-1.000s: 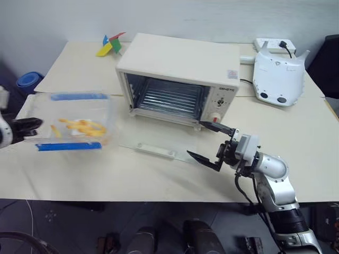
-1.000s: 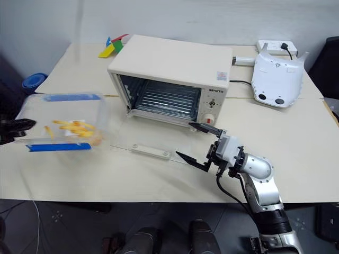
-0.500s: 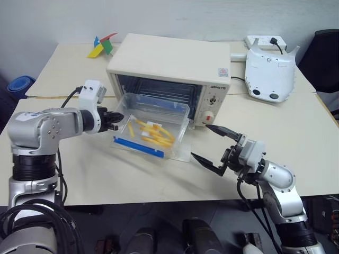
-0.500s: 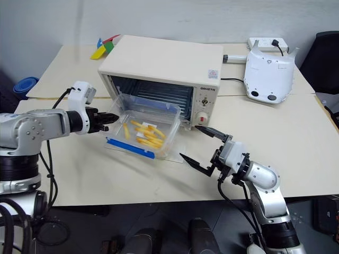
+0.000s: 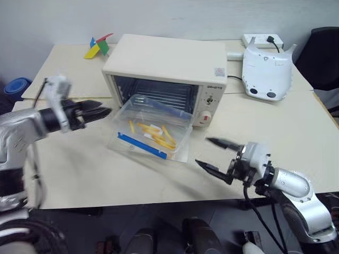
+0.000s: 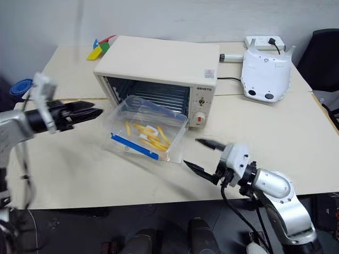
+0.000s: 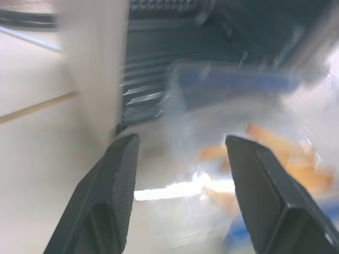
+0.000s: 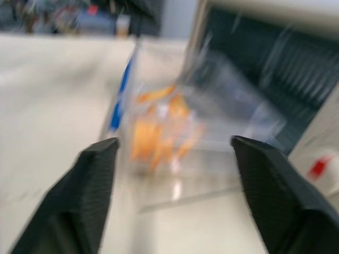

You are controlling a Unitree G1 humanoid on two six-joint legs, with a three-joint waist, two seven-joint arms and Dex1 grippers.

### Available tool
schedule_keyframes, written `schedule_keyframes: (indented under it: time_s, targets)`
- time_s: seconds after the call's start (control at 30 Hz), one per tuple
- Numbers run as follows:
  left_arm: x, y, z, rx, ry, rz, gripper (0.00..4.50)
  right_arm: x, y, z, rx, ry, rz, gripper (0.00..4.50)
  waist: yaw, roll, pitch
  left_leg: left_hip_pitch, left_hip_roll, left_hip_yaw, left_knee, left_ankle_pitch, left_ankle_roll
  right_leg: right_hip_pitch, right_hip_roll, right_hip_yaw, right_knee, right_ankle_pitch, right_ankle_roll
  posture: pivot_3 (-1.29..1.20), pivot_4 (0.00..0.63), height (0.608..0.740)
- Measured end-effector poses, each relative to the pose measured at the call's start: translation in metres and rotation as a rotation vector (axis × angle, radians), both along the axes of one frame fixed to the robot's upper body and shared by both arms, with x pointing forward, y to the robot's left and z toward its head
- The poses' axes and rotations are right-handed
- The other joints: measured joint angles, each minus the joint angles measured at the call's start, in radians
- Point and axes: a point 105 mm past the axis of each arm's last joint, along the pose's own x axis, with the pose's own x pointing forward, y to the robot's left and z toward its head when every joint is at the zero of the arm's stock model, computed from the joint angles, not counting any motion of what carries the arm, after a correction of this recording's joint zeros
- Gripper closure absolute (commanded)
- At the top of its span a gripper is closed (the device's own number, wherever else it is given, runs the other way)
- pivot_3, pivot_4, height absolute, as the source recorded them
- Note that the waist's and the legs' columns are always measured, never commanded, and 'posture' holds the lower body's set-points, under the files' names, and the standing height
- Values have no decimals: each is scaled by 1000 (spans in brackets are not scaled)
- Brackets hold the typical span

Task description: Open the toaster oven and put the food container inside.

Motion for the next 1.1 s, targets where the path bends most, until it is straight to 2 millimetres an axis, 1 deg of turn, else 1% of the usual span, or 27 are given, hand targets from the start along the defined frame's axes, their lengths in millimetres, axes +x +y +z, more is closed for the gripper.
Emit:
schedule_keyframes:
  time_s: [0.07,0.13,0.2,0.23,0.33,0.4,0.5,0.57,0.6,0.7,0.83,0.97,1.03,1.1]
  targets:
    - [-12,3,-19,55,-16,-120,3015,-4,12,-6,-18,42,37,2750,16,0,0,0,0,0,2,0,1,2,-1,0,-1,0,0,0,150,740]
    - [-18,7,-42,101,6,-181,3632,-4,24,-11,-47,50,73,3400,32,0,0,0,-2,-2,2,0,2,4,-2,-1,-3,1,1,0,150,740]
    - [-20,2,-60,113,19,-226,4280,-3,36,-16,-64,51,102,4120,47,-1,0,-2,-2,-2,3,0,3,3,-2,-1,-3,1,2,0,150,740]
    - [-19,-4,-66,107,19,-246,4500,-1,40,-19,-65,59,103,4467,51,-1,0,-2,-3,-3,3,0,4,3,-2,-2,-3,1,2,0,150,740]
    - [-15,-29,-76,64,2,-302,4500,12,48,-23,-59,69,74,4492,51,-2,0,-3,-4,-3,4,-1,6,2,-2,-2,-3,2,3,0,150,740]
    - [-9,-45,-75,40,-26,-319,4500,21,48,-24,-70,59,39,4492,47,-2,0,-4,-4,-3,4,-2,6,2,-2,-2,-3,2,3,0,150,740]
    - [3,-61,-69,6,-76,-293,4500,34,46,-22,-67,39,-23,4492,41,-2,0,-3,-3,-2,4,-1,5,1,-2,-1,-2,2,3,0,150,740]
    - [14,-73,-68,-30,-102,-258,4500,50,42,-20,-78,13,-87,4492,32,-2,0,-3,-3,-2,4,-1,5,0,-1,-1,0,2,3,0,150,740]
    - [15,-74,-69,-39,-105,-247,4500,53,41,-19,-80,6,-99,4492,28,-2,0,-3,-3,-2,4,-1,4,0,-1,-1,0,2,3,0,150,740]
    - [32,-80,-70,-97,-122,-150,4500,75,37,-15,-71,-29,-156,4492,19,-2,0,-3,-3,-1,5,0,4,0,-1,-1,1,2,3,0,150,740]
    - [53,-81,-62,-136,-184,-26,4500,101,45,-5,-35,-82,-183,4492,15,-3,0,-3,-3,-1,4,0,3,-2,-1,-1,3,2,3,0,150,740]
    - [69,-78,-55,-182,-221,68,4500,122,49,-4,-13,-112,-237,4492,6,-3,0,-3,-3,0,6,0,3,-2,-1,-1,3,2,3,0,150,740]
    - [74,-86,-55,-201,-232,76,4500,134,50,-2,9,-119,-286,4492,-6,-3,0,-3,-3,0,9,0,3,-2,-1,-1,5,2,3,0,150,740]
    - [76,-96,-54,-223,-240,59,4500,141,53,1,29,-124,-319,4492,-12,-3,0,-3,-3,0,9,0,2,-2,-1,-1,6,2,3,0,150,740]
